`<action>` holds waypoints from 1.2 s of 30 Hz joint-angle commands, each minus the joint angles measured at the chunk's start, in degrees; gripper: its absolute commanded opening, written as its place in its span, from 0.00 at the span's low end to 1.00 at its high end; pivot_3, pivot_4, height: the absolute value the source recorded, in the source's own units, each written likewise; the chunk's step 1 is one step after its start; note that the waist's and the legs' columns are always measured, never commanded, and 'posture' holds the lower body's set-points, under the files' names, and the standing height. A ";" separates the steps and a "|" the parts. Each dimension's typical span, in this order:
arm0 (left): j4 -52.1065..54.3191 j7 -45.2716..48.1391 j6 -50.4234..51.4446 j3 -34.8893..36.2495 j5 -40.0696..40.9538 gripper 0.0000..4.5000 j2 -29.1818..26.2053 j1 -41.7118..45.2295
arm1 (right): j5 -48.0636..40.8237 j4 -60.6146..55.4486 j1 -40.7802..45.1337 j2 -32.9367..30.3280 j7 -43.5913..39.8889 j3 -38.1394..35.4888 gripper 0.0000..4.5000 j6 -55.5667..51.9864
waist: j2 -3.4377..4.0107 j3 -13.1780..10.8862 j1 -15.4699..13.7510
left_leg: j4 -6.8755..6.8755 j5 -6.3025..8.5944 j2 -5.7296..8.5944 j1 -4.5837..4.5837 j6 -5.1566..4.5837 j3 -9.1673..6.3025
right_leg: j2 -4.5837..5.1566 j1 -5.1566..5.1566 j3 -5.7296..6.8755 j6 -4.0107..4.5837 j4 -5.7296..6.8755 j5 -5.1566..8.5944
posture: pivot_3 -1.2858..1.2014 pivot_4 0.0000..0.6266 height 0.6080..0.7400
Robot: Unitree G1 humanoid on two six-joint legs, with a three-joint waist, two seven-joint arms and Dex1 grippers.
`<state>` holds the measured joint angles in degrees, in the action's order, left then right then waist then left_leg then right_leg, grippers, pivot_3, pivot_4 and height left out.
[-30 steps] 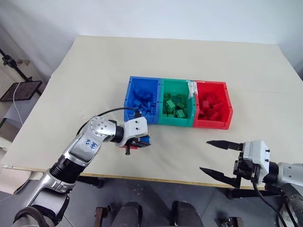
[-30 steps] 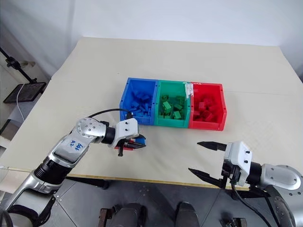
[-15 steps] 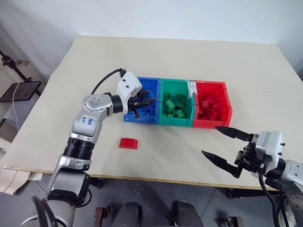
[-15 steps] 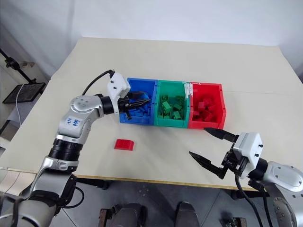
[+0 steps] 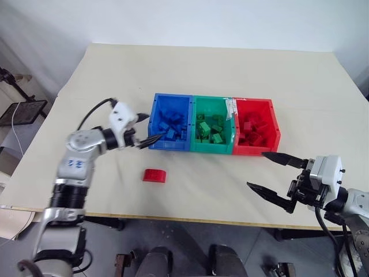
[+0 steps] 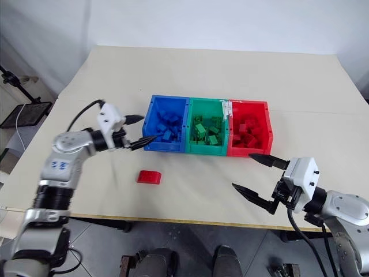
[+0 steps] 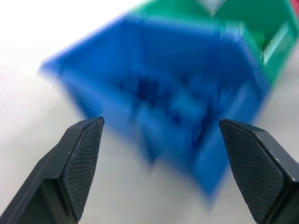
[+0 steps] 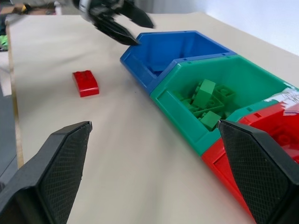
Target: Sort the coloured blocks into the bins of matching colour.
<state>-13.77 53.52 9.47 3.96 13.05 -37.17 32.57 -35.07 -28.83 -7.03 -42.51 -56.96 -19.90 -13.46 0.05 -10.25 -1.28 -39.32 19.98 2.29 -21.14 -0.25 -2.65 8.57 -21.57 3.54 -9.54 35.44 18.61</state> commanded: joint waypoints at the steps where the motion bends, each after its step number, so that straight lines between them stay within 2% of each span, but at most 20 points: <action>1: -1.30 7.61 -5.31 4.45 3.20 0.97 -5.59 -2.54 | 0.39 0.61 1.75 -1.53 -3.08 1.70 1.00 1.75 | 0.00 0.00 -0.07 | -0.01 0.00 0.00 -0.01 0.00 -0.01 | 0.01 0.01 0.00 0.00 0.00 0.00 | 0.52 0.24 1.00; 5: -6.76 11.45 -6.60 5.92 3.78 0.97 -10.02 -3.22 | 0.92 1.79 2.95 -2.33 -5.51 3.45 1.00 2.09 | 0.00 0.00 -0.26 | -0.02 0.00 0.01 -0.01 0.00 -0.05 | 0.01 0.04 0.04 0.00 -0.02 0.00 | 0.52 0.24 1.00; 9: -7.17 16.47 -6.10 4.39 3.79 0.97 -12.02 -4.55 | 1.70 2.95 3.53 -2.91 -7.06 4.18 1.00 2.65 | -0.01 0.00 -0.09 | -0.01 0.01 0.03 -0.02 -0.02 -0.03 | 0.02 0.04 0.04 0.00 0.00 0.00 | 0.52 0.24 1.00; 12: -1.81 20.66 -8.67 0.32 2.01 0.97 -12.43 -6.40 | 2.03 3.29 3.44 -2.97 -7.34 3.87 1.00 2.63 | 0.00 0.00 0.00 | 0.01 0.01 0.01 0.00 -0.02 -0.01 | 0.01 0.02 0.04 0.00 0.01 0.00 | 0.52 0.24 1.00; 16: 7.99 24.21 -3.74 -5.91 1.69 0.97 -12.91 -7.13 | 2.01 2.81 1.73 -3.65 -7.77 3.11 1.00 1.92 | -0.01 -0.01 -0.19 | 0.00 0.01 -0.01 -0.04 -0.02 -0.05 | 0.02 0.03 0.05 0.00 0.01 0.00 | 0.52 0.24 1.00; 18: 11.18 24.33 -1.70 -9.93 -1.47 0.97 -13.37 -6.49 | 1.85 2.42 0.92 -3.95 -7.72 2.91 1.00 1.52 | -0.01 -0.01 -0.08 | 0.00 0.01 -0.02 -0.04 -0.02 -0.03 | 0.03 0.03 0.03 0.00 0.00 0.00 | 0.52 0.24 1.00; 23: 12.04 20.95 1.61 -17.70 -9.06 0.97 -10.68 -3.13 | 1.12 0.61 -1.22 -5.02 -7.74 3.38 1.00 -0.67 | -0.01 0.00 -0.07 | 0.03 0.01 0.00 -0.02 -0.02 0.03 | -0.01 0.03 0.02 0.00 0.00 0.00 | 0.52 0.24 1.00; 27: 8.96 20.30 0.19 -20.73 -12.63 0.97 -9.68 -1.99 | 1.33 -0.55 -1.91 -5.37 -7.68 4.28 1.00 -1.67 | 0.00 0.00 -0.07 | 0.04 0.01 -0.01 0.00 -0.02 0.03 | -0.01 0.01 0.01 0.00 0.01 0.00 | 0.52 0.24 1.00; 30: 6.75 20.08 0.01 -21.68 -13.49 0.86 -8.59 -0.28 | 1.98 -1.38 -3.05 -4.95 -7.34 4.26 1.00 -1.50 | 0.06 0.04 -0.43 | 0.03 0.00 0.01 0.03 -0.03 0.03 | 0.01 0.07 0.00 0.00 0.01 0.00 | 0.52 0.24 1.00; 36: 6.97 21.18 3.13 -20.84 -10.37 0.47 -6.66 2.14 | 2.71 -2.24 -7.21 -4.21 -5.98 1.75 1.00 -0.24 | 0.06 0.04 -0.49 | -0.05 0.00 0.03 0.02 -0.05 0.01 | 0.02 0.11 0.00 0.00 0.01 0.00 | 0.52 0.24 1.00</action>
<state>-7.10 74.68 11.88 -16.80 2.52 -44.53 34.36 -32.12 -29.16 -13.96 -47.04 -63.40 -16.26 -14.85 0.11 -10.21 -1.77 -39.37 19.98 2.32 -21.12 -0.30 -2.64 8.59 -21.47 3.54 -9.54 35.44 18.61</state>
